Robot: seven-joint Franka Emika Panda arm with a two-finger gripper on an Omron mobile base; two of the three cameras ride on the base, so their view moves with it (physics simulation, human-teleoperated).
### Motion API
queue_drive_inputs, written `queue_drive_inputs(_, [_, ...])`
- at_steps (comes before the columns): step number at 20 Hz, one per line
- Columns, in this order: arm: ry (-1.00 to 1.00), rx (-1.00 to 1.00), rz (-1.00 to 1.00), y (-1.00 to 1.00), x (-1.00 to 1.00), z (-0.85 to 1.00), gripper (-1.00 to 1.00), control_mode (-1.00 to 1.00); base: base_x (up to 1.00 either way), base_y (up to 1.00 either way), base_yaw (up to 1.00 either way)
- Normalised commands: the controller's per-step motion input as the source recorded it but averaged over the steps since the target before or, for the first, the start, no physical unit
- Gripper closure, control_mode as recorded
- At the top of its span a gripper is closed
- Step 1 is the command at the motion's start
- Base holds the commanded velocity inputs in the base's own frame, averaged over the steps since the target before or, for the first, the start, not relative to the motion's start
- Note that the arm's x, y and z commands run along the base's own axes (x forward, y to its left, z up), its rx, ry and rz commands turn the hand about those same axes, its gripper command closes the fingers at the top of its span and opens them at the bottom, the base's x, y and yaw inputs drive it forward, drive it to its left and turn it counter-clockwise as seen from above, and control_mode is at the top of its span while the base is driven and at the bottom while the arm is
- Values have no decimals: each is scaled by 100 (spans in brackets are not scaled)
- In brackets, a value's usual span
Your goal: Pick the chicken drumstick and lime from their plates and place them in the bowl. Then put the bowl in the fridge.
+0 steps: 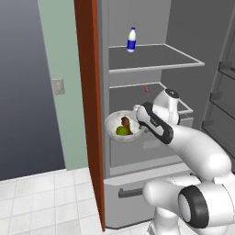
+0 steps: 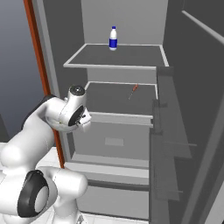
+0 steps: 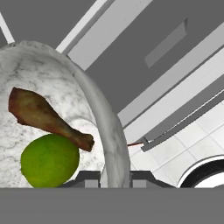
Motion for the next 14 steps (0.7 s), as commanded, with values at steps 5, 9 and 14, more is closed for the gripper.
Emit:
queue_drive_inputs(5, [-8, 0, -28, -14, -3, 4, 100, -100, 0, 0, 0])
queue_drive_inputs(9, [-1, 1, -39, -29, -11, 11, 100, -100, 0, 0, 0])
queue_drive_inputs(14, [-4, 6, -24, -33, -9, 12, 100, -100, 0, 0, 0])
